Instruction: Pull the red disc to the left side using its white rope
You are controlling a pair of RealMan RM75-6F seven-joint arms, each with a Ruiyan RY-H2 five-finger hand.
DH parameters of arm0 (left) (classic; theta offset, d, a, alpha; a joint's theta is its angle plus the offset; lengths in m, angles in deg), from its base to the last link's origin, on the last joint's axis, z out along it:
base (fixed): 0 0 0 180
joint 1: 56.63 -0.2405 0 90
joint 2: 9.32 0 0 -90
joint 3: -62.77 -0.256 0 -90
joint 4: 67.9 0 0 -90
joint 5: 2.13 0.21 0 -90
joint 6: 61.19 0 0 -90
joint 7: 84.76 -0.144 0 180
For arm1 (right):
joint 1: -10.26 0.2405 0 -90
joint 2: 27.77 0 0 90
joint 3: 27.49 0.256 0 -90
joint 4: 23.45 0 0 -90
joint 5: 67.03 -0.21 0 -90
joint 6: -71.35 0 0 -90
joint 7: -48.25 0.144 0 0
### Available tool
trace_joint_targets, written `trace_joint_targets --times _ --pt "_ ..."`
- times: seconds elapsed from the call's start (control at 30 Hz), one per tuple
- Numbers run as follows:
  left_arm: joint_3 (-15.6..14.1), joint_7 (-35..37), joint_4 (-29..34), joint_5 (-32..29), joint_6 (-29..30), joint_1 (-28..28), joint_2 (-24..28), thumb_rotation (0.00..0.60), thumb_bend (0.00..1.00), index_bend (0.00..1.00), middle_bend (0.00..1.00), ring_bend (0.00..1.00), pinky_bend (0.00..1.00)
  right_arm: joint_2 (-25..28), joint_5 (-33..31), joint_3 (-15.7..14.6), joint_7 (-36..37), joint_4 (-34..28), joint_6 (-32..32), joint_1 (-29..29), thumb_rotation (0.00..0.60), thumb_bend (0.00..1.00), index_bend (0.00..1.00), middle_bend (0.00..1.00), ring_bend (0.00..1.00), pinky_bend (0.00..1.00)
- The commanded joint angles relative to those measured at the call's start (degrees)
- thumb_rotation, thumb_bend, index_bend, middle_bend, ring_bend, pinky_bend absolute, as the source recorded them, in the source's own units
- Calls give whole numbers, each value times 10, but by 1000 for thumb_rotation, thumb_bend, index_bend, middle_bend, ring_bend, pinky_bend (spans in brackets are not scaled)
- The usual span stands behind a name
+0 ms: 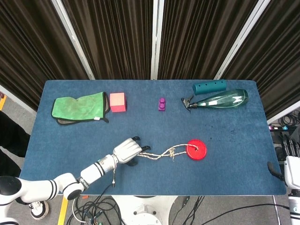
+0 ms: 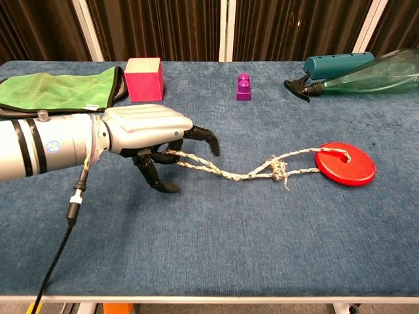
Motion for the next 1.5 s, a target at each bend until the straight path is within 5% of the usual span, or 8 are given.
trace_joint_targets --times 0.03,0.2,0.5,0.8,1.0,1.27,1.5 --pt "1 -10 3 -4 19 -11 4 600 333 539 1000 796 294 0 0 0 0 0 0 0 600 242 0 0 0 0" --pt "3 -24 26 -19 57 -39 38 600 350 765 1000 877 511 0 1 0 0 -1 0 1 600 242 0 0 0 0" --pt "-16 -42 76 -34 169 -133 173 600 358 771 1000 897 545 1 4 0 -9 -7 0 3 600 242 0 0 0 0" --pt "-41 -11 84 -116 227 -245 327 600 358 774 1000 897 549 1 4 0 -14 -10 0 5 600 242 0 0 0 0" --pt "-35 1 81 -155 244 -287 379 600 357 778 1000 897 551 -1 6 -1 -18 -11 2 7 600 242 0 0 0 0" --pt "-18 3 81 -137 235 -285 369 600 357 779 1000 897 551 -4 7 -2 -23 -13 3 8 600 242 0 0 0 0" --pt "27 38 49 -52 242 -226 259 600 354 779 1000 872 584 -6 5 -3 -24 -13 6 10 600 242 0 0 0 0"
